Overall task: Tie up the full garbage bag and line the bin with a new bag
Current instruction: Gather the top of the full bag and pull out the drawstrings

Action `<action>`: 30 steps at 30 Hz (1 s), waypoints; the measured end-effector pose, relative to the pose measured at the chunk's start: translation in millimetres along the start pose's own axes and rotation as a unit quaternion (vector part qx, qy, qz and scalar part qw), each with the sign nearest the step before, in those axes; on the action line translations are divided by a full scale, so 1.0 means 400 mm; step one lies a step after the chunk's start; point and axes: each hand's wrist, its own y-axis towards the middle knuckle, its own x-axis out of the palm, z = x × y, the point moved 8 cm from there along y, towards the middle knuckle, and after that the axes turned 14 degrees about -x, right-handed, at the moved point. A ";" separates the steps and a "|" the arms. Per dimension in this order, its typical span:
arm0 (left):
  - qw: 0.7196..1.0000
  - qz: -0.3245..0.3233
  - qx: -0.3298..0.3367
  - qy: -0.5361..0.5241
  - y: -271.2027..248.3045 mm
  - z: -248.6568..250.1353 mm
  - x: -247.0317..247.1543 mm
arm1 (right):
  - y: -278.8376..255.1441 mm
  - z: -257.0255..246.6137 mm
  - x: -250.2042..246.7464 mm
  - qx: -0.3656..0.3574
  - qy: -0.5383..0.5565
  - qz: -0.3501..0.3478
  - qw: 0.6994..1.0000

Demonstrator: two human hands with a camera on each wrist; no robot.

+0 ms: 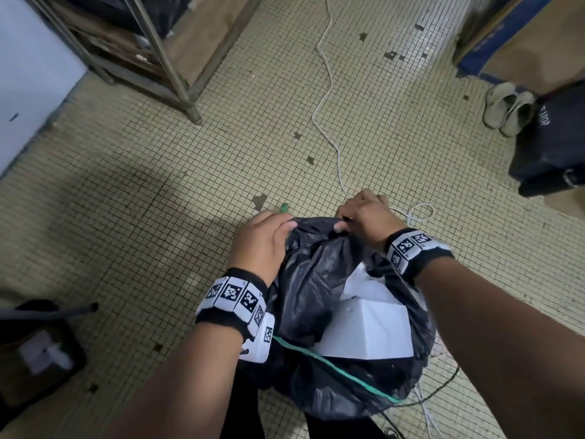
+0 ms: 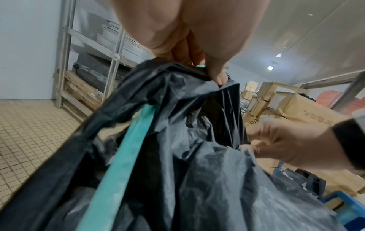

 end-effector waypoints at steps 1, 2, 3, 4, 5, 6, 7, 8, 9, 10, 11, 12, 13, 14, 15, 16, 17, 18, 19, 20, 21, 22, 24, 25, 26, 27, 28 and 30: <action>1.000 -0.002 -0.002 0.007 0.000 -0.001 0.001 | -0.008 0.028 0.009 0.029 -0.012 -0.016 0.999; 1.000 -0.005 0.002 0.014 -0.003 -0.001 0.004 | -0.018 0.056 0.011 0.057 -0.014 -0.018 0.998; 1.000 -0.011 0.010 0.023 -0.006 0.000 0.010 | -0.030 0.082 0.006 0.084 -0.011 -0.008 0.996; 0.999 -0.019 0.019 0.032 -0.011 0.002 0.018 | -0.044 0.107 -0.004 0.109 -0.007 0.003 0.994; 0.999 -0.026 0.024 0.041 -0.015 0.004 0.026 | -0.057 0.127 -0.016 0.130 -0.008 0.010 0.991; 0.998 -0.032 0.026 0.046 -0.019 0.005 0.033 | -0.068 0.143 -0.030 0.145 -0.012 0.012 0.989; 0.998 -0.036 0.027 0.046 -0.020 0.008 0.040 | -0.076 0.153 -0.046 0.152 -0.012 0.016 0.988; 0.998 -0.039 0.026 0.042 -0.021 0.012 0.046 | -0.085 0.160 -0.065 0.153 -0.004 0.033 0.988; 0.998 -0.042 0.024 0.039 -0.019 0.018 0.052 | -0.098 0.165 -0.088 0.151 0.016 0.064 0.986; 0.998 -0.045 0.020 0.038 -0.015 0.023 0.059 | -0.112 0.169 -0.111 0.146 0.043 0.099 0.983; 0.998 -0.054 0.014 0.039 -0.011 0.027 0.069 | -0.128 0.170 -0.132 0.137 0.070 0.128 0.980; 0.997 -0.070 0.006 0.042 -0.009 0.029 0.083 | -0.144 0.168 -0.145 0.128 0.090 0.140 0.978; 0.995 -0.089 -0.001 0.050 -0.009 0.032 0.098 | -0.159 0.159 -0.151 0.117 0.104 0.138 0.978; 0.993 -0.105 -0.005 0.061 -0.011 0.037 0.113 | -0.171 0.144 -0.154 0.100 0.111 0.133 0.980; 0.991 -0.113 -0.003 0.072 -0.013 0.047 0.124 | -0.183 0.123 -0.154 0.077 0.112 0.132 0.982; 0.990 -0.115 0.005 0.081 -0.015 0.062 0.135 | -0.192 0.098 -0.153 0.050 0.111 0.137 0.983; 0.990 -0.115 0.013 0.086 -0.019 0.078 0.147 | -0.202 0.073 -0.151 0.025 0.115 0.149 0.982; 0.989 -0.121 0.022 0.088 -0.025 0.097 0.161 | -0.211 0.052 -0.147 0.007 0.125 0.164 0.979; 0.987 -0.129 0.035 0.092 -0.032 0.117 0.177 | -0.221 0.035 -0.141 -0.002 0.137 0.178 0.974; 0.985 -0.136 0.051 0.094 -0.042 0.138 0.192 | -0.232 0.024 -0.133 -0.006 0.146 0.189 0.971; 0.984 -0.138 0.066 0.089 -0.052 0.157 0.205 | -0.242 0.016 -0.124 -0.008 0.145 0.198 0.969; 0.985 -0.135 0.080 0.077 -0.061 0.176 0.214 | -0.254 0.012 -0.116 -0.008 0.137 0.208 0.968; 0.986 -0.121 0.100 0.057 -0.076 0.205 0.222 | -0.274 0.016 -0.105 0.001 0.125 0.223 0.967; 0.986 -0.118 0.108 0.052 -0.084 0.216 0.225 | -0.283 0.022 -0.100 0.005 0.122 0.226 0.966; 0.985 -0.113 0.118 0.045 -0.090 0.227 0.226 | -0.290 0.029 -0.094 0.007 0.119 0.224 0.967; 0.985 -0.102 0.132 0.034 -0.096 0.238 0.222 | -0.297 0.036 -0.087 0.008 0.117 0.218 0.969; 0.986 -0.083 0.146 0.020 -0.101 0.249 0.214 | -0.307 0.046 -0.081 0.009 0.118 0.209 0.971; 0.986 -0.043 0.161 0.000 -0.105 0.263 0.196 | -0.333 0.069 -0.063 0.010 0.116 0.179 0.977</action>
